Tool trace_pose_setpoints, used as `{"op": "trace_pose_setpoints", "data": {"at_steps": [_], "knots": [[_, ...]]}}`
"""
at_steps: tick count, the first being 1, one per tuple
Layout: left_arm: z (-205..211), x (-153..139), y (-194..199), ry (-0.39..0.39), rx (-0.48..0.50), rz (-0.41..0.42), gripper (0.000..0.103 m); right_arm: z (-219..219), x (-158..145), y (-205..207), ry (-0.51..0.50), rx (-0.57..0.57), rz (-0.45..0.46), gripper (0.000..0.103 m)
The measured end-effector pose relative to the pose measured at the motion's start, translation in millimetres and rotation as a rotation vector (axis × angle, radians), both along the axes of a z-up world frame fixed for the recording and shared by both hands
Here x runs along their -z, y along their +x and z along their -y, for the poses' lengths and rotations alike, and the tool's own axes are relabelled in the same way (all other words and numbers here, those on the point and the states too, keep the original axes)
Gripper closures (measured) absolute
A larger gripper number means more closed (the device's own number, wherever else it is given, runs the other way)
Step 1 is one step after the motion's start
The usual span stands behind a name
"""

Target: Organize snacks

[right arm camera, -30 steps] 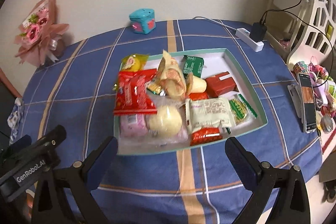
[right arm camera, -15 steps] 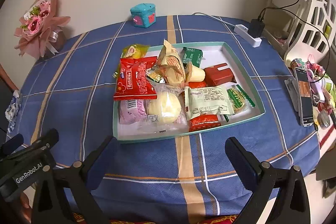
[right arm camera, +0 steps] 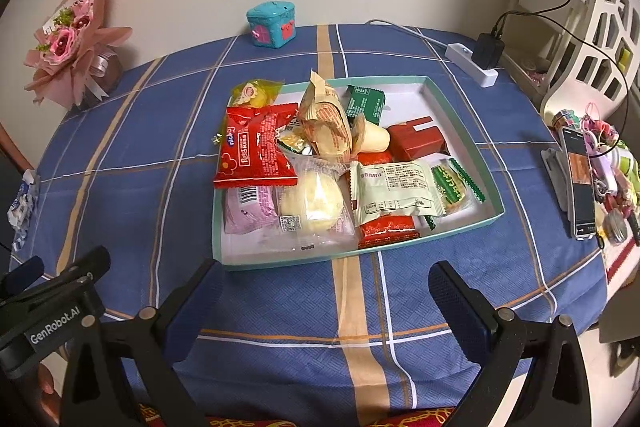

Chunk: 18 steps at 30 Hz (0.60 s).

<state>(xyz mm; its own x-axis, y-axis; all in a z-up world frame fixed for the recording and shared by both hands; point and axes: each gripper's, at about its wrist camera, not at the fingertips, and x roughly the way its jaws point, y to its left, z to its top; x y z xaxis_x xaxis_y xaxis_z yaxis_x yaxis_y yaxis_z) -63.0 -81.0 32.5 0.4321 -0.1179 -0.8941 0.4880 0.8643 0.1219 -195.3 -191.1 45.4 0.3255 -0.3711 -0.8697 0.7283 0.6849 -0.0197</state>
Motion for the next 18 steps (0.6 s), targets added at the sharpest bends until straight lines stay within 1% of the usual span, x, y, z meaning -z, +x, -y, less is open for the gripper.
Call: {"op": "trace_pose_setpoints", "data": {"at_steps": [18], "knots": [[3.0, -2.9, -2.4, 0.010, 0.001, 0.017, 0.004, -2.5, -0.1, 2.4, -0.008, -0.001, -0.018, 0.000]]}}
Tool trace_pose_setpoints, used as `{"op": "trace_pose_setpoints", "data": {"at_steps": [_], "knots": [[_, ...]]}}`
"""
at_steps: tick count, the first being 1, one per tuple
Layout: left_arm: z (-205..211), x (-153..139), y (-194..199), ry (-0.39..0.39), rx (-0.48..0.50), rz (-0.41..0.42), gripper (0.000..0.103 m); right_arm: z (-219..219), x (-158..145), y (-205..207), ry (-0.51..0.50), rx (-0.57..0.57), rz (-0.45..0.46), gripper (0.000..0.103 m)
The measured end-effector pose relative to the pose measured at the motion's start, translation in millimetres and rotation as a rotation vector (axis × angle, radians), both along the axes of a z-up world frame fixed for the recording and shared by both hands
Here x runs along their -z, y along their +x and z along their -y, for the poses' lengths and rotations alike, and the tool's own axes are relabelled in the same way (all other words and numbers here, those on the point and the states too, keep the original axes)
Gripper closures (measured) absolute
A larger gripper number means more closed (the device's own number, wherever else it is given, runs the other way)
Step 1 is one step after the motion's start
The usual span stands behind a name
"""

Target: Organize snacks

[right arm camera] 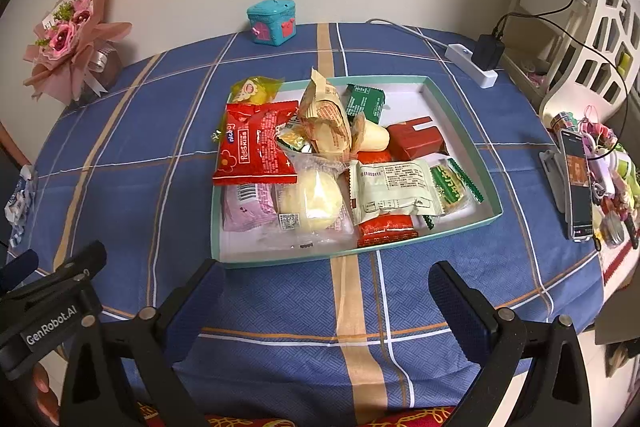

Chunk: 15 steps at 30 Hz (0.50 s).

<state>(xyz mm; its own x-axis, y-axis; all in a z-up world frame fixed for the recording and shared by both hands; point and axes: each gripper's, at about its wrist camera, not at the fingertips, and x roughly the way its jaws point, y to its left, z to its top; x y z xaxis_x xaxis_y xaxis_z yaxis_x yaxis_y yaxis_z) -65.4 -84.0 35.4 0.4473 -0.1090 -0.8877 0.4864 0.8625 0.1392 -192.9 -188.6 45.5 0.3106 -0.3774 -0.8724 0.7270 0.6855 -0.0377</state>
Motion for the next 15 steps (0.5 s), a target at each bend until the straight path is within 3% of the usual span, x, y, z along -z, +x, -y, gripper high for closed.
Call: {"op": "trace_pose_setpoints", "data": {"at_steps": [15], "knots": [[-0.7, 0.2, 1.0, -0.003, -0.004, -0.003, 0.004, -1.9, 1.5, 1.9, 0.000, -0.006, -0.009, 0.000]]}}
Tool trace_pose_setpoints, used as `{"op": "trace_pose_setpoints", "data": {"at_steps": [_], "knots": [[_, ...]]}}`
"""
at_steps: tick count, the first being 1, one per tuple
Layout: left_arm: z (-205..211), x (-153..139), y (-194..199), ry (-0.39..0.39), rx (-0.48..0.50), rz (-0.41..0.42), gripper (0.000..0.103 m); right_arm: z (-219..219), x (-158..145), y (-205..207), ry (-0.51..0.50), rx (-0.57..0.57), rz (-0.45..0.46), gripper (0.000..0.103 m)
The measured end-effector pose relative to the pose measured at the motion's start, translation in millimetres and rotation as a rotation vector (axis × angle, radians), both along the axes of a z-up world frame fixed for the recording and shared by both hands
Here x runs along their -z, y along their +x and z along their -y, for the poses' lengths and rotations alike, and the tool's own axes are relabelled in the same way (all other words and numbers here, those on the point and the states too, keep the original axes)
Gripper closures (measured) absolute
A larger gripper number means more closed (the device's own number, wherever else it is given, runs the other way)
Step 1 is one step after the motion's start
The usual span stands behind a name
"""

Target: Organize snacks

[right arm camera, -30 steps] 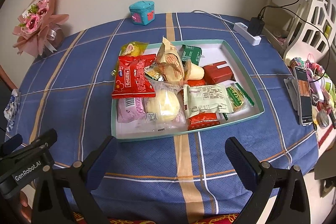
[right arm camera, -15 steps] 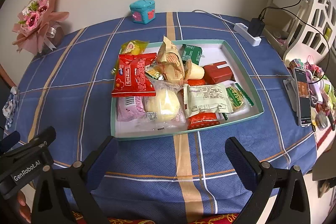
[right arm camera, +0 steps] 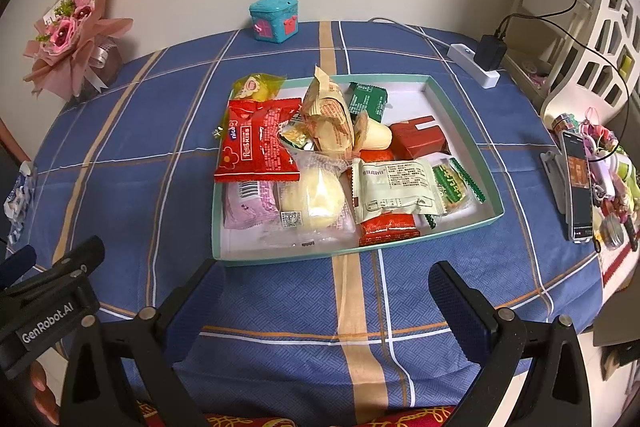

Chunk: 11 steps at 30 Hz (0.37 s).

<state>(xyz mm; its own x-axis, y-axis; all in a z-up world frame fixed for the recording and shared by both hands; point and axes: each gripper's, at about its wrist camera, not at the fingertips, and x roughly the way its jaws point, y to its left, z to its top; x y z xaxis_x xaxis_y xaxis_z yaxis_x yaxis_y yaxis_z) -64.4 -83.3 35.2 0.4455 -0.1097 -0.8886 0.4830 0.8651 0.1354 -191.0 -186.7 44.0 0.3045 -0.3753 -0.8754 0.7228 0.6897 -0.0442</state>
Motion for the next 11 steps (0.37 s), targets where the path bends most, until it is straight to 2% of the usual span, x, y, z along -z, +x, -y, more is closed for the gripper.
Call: {"op": "trace_pose_setpoints", "data": {"at_steps": [5, 8, 11], "knots": [[-0.1, -0.6, -0.5, 0.004, -0.004, 0.007, 0.004, 0.2, 0.2, 0.3, 0.002, -0.001, -0.002, 0.000], [-0.9, -6.7, -4.5, -0.013, 0.003, 0.044, 0.004, 0.0, 0.2, 0.5, 0.002, -0.001, -0.002, 0.000], [0.0, -7.2, -4.3, -0.023, 0.006, 0.038, 0.004, 0.3, 0.6, 0.6, 0.002, -0.001, -0.002, 0.000]]}}
